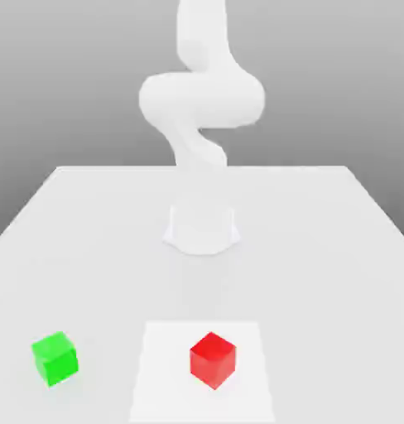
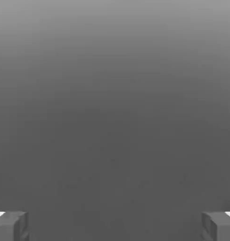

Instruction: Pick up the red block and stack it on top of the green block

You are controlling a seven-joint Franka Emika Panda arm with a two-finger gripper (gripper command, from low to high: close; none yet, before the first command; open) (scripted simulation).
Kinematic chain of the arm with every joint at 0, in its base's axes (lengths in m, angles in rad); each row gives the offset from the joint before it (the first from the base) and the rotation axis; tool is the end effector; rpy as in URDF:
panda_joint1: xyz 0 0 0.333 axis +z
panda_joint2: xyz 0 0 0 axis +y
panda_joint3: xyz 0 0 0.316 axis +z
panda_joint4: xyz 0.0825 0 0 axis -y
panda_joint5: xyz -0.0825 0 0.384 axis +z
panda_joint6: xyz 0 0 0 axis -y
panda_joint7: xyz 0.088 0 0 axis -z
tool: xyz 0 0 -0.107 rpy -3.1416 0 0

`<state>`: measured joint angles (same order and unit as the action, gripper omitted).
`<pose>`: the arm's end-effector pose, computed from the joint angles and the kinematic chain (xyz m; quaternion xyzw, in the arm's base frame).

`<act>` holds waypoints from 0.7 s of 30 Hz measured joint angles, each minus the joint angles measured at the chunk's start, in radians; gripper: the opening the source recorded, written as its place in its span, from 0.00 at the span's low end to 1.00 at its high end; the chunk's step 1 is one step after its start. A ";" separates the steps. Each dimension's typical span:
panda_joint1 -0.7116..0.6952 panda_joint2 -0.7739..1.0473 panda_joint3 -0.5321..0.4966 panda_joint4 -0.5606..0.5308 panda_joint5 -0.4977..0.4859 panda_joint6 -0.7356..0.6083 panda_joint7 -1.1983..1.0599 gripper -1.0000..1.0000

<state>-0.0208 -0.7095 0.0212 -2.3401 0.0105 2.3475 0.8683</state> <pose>0.3817 0.0029 0.6630 -0.8488 0.3957 -0.3193 0.1453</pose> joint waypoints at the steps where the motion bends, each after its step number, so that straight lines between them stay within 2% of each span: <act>1: -0.009 0.040 0.010 -0.017 0.004 0.021 0.030 0.50; 14: -0.091 0.513 0.117 -0.227 0.001 0.270 0.430 0.50; 21: -0.089 0.769 0.122 -0.332 -0.039 0.406 0.662 0.50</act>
<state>-0.1099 0.0592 0.1432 -2.6723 -0.0287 2.7538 1.5302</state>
